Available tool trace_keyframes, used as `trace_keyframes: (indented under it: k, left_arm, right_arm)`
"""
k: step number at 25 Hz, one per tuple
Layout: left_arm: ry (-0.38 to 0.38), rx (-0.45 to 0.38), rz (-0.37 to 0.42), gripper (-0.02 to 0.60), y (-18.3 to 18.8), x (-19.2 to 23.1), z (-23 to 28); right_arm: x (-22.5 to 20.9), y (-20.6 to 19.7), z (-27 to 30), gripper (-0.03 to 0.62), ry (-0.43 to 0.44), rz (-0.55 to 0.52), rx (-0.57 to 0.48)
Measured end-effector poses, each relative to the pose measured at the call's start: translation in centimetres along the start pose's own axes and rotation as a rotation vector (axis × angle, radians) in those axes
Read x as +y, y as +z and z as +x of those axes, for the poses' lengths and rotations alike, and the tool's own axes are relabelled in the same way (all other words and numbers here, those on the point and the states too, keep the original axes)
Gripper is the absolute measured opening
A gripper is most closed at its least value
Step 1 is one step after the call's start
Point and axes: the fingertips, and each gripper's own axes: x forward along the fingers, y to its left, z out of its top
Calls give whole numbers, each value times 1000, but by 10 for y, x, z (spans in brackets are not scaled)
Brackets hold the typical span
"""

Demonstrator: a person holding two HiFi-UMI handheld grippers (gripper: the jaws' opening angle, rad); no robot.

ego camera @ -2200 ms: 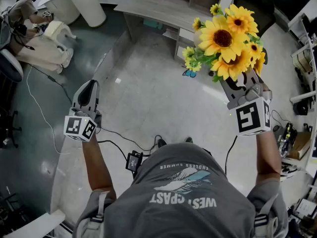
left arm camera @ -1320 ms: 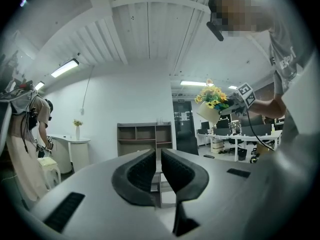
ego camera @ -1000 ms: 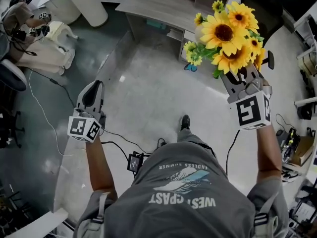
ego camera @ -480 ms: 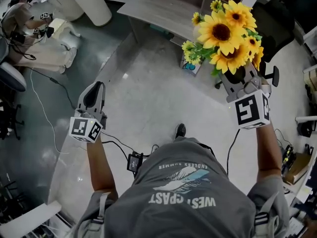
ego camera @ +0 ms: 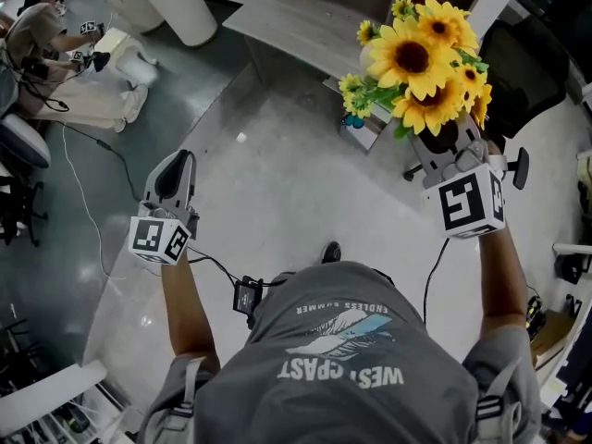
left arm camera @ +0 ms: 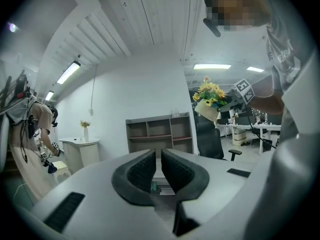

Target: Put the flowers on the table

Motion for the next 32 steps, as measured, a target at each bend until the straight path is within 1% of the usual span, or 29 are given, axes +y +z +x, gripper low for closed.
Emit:
trace_keyframes:
  k: [6, 13, 18, 21, 23, 26, 28, 32]
  left_arm:
    - [11, -8, 8, 46, -3, -2, -2]
    - [-10, 3, 16, 46, 0, 0, 4]
    - [-38, 4, 13, 46, -7, 2, 16]
    - [-17, 12, 24, 46, -12, -3, 15]
    - [20, 25, 28, 46, -16, -4, 12]
    - [74, 47, 12, 46, -22, -4, 7]
    - [68, 50, 9, 46, -26, -1, 12]
    - [36, 40, 22, 46, -34, 14, 35]
  right_arm:
    - [-1, -1, 2, 100, -4, -13, -12]
    - [0, 1, 0, 100, 0, -1, 6]
    - [2, 2, -5, 100, -9, 3, 32]
    - [3, 1, -10, 99, -1, -2, 19]
    - [3, 0, -9, 100, 19, -3, -1]
    - [2, 1, -5, 99, 70, -21, -16]
    - [2, 0, -5, 99, 72, -14, -8]
    - [2, -2, -4, 99, 37, 8, 18]
